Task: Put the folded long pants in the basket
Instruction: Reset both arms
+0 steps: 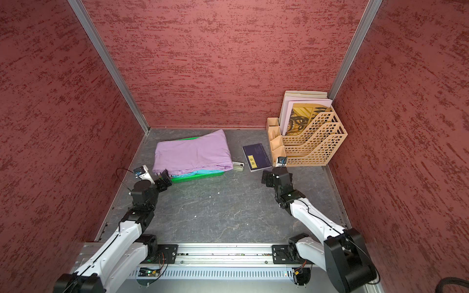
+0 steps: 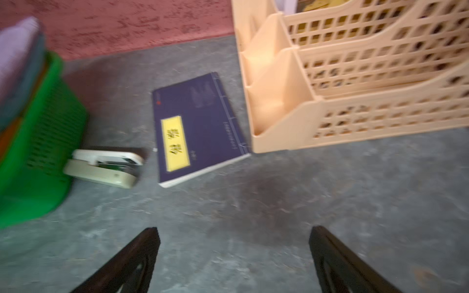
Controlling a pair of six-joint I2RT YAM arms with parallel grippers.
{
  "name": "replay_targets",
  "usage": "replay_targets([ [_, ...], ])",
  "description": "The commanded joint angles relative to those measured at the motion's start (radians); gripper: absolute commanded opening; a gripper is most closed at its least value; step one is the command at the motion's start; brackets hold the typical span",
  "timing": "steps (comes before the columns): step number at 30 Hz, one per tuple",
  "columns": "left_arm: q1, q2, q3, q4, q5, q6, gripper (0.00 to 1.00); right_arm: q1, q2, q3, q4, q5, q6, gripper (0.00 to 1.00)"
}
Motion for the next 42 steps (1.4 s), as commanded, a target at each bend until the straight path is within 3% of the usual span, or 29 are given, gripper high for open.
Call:
replay_targets([
  [1,-0.005,0.105,-0.023,0.254,-0.033,0.114,1.00,-0.010,-0.070,-0.032,0.217,0.196,-0.191,0.98],
  [3,0.003,0.235,-0.001,0.354,-0.037,0.138,1.00,-0.028,-0.020,-0.101,0.388,0.233,-0.293,0.98],
  [6,0.017,0.351,0.040,0.436,0.052,0.178,1.00,-0.098,0.126,-0.150,0.565,0.247,-0.279,0.98],
  [7,0.021,0.381,0.046,0.471,0.064,0.180,1.00,-0.108,0.149,-0.123,0.530,0.255,-0.258,0.98],
  [10,0.040,0.495,0.063,0.615,0.135,0.231,1.00,-0.148,0.233,-0.186,0.841,0.134,-0.314,0.98],
  [14,0.073,0.721,0.079,0.814,0.195,0.234,1.00,-0.252,0.405,-0.221,1.098,-0.024,-0.218,0.98],
  [16,0.071,0.678,0.114,0.684,0.239,0.238,1.00,-0.262,0.395,-0.223,1.058,-0.108,-0.222,0.98],
  [17,0.069,0.703,0.119,0.710,0.250,0.250,1.00,-0.266,0.428,-0.215,1.078,-0.127,-0.224,0.98],
  [19,0.073,0.693,0.152,0.625,0.263,0.248,1.00,-0.281,0.529,-0.214,1.205,-0.130,-0.223,0.98],
  [20,0.084,0.708,0.148,0.661,0.288,0.248,1.00,-0.293,0.466,-0.188,1.042,-0.140,-0.196,0.98],
  [23,0.097,0.703,0.155,0.634,0.306,0.241,1.00,-0.310,0.475,-0.092,0.887,-0.177,-0.193,0.98],
  [42,0.093,0.700,0.154,0.633,0.298,0.238,1.00,-0.308,0.479,-0.104,0.923,-0.178,-0.201,0.98],
])
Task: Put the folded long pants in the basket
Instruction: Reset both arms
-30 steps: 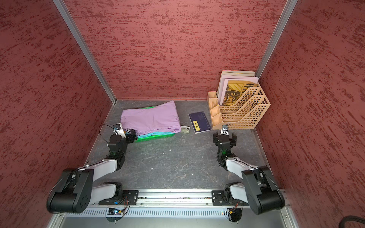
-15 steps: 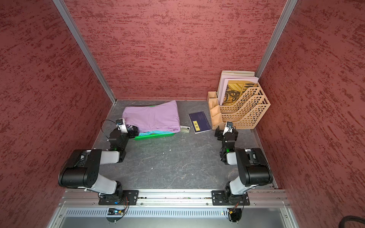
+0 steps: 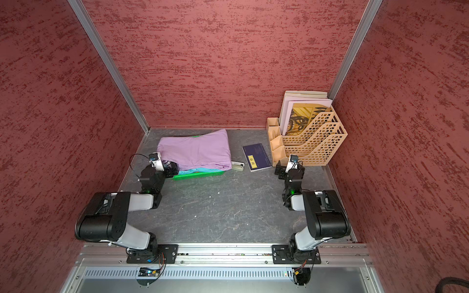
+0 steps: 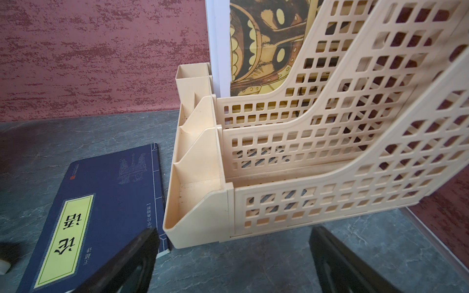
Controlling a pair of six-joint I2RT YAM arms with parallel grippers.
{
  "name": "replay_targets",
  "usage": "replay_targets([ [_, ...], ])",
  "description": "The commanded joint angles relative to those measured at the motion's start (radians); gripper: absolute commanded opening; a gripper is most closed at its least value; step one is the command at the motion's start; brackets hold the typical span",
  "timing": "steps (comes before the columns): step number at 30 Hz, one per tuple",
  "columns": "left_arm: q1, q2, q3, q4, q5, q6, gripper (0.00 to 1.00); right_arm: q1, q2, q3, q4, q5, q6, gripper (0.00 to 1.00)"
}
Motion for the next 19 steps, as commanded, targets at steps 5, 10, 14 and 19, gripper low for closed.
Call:
replay_targets([
  [5,-0.002,0.012,0.009,-0.043,0.027,0.026,1.00,-0.004,-0.006,0.001,-0.008,-0.013,0.006,0.98],
  [10,-0.002,0.013,0.009,-0.042,0.027,0.027,1.00,-0.004,-0.006,-0.001,-0.009,-0.013,0.006,0.99],
  [14,0.006,0.014,0.016,-0.056,0.043,0.024,1.00,-0.004,-0.005,-0.001,-0.009,-0.013,0.007,0.99],
  [19,0.003,0.013,0.011,-0.047,0.041,0.025,1.00,-0.003,-0.005,0.000,-0.009,-0.014,0.007,0.98],
])
